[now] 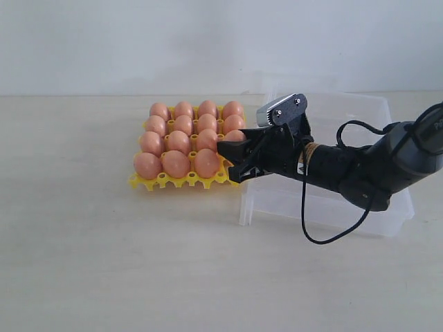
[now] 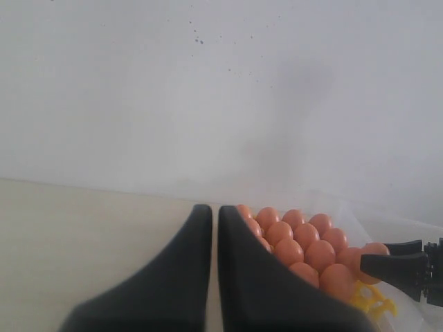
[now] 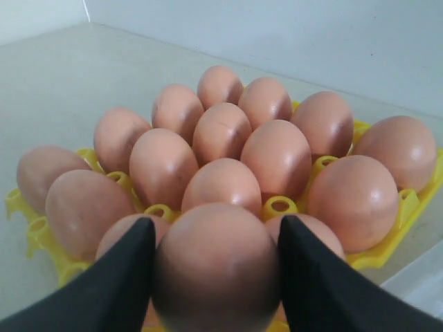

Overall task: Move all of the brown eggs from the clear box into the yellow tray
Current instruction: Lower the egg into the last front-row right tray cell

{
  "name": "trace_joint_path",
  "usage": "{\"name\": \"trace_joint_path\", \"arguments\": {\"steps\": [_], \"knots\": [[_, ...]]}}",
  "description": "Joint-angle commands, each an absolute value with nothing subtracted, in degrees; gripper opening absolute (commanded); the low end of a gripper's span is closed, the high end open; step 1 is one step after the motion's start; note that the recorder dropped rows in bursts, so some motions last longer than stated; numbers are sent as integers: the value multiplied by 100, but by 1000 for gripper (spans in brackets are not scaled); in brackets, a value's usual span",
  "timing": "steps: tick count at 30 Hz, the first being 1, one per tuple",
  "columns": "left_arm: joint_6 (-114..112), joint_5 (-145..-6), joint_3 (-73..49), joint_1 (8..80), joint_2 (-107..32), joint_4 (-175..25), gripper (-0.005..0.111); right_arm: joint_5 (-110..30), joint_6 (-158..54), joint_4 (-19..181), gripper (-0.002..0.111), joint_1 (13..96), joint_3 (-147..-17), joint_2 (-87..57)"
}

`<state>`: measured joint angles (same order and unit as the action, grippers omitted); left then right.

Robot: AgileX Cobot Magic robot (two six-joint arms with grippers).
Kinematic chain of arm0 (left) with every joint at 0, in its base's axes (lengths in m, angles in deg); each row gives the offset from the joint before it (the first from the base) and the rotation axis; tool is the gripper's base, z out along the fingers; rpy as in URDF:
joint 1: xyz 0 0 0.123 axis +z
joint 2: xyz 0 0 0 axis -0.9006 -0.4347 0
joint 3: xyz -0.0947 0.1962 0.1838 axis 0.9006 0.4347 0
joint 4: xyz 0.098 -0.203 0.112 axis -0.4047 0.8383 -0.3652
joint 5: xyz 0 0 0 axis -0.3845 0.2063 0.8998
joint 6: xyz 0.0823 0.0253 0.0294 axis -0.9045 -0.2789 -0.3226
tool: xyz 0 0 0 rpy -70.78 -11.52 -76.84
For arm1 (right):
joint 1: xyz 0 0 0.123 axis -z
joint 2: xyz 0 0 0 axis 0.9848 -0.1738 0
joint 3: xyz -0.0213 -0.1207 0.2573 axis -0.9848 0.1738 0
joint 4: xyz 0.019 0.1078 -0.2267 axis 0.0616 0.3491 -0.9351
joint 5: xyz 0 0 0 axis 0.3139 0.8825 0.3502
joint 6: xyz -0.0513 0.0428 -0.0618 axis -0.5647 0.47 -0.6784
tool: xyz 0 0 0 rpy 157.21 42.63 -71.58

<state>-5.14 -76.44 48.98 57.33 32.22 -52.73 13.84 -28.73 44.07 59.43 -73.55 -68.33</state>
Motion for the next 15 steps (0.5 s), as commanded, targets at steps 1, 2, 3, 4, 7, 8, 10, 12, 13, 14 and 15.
{"name": "trace_joint_path", "arguments": {"steps": [1, 2, 3, 4, 7, 8, 10, 12, 13, 14, 15], "knots": [[-471, -7552, 4880, 5700, 3237, -5221, 4, 787, -2778, 4268, 45, 5946, -7309, -6890], [-471, -7552, 4880, 5700, 3237, -5221, 4, 787, -2778, 4268, 45, 5946, -7309, -6874], [-471, -7552, 4880, 5700, 3237, -5221, 4, 747, -2778, 4244, 45, 5946, -7309, -6830], [-471, -7552, 4880, 5700, 3237, -5221, 4, 683, -2778, 4216, 45, 5946, -7309, -6767], [-471, -7552, 4880, 5700, 3237, -5221, 4, 530, -2752, 4152, 45, 5946, -7309, -6650], [-471, -7552, 4880, 5700, 3237, -5221, 4, 444, -2641, 4152, 45, 5946, -7309, -6625], [-471, -7552, 4880, 5700, 3237, -5221, 4, 433, -2454, 4152, 45, 5946, -7309, -6625], [-471, -7552, 4880, 5700, 3237, -5221, 4, 445, -2436, 4152, 45, 5946, -7309, -6625], [-471, -7552, 4880, 5700, 3237, -5221, 4, 445, -2436, 4131, 45, 5946, -7309, -6625], [-471, -7552, 4880, 5700, 3237, -5221, 4, 445, -2436, 4131, 45, 5946, -7309, -6625], [-471, -7552, 4880, 5700, 3237, -5221, 4, 445, -2436, 4084, 45, 5946, -7309, -6625]]}}
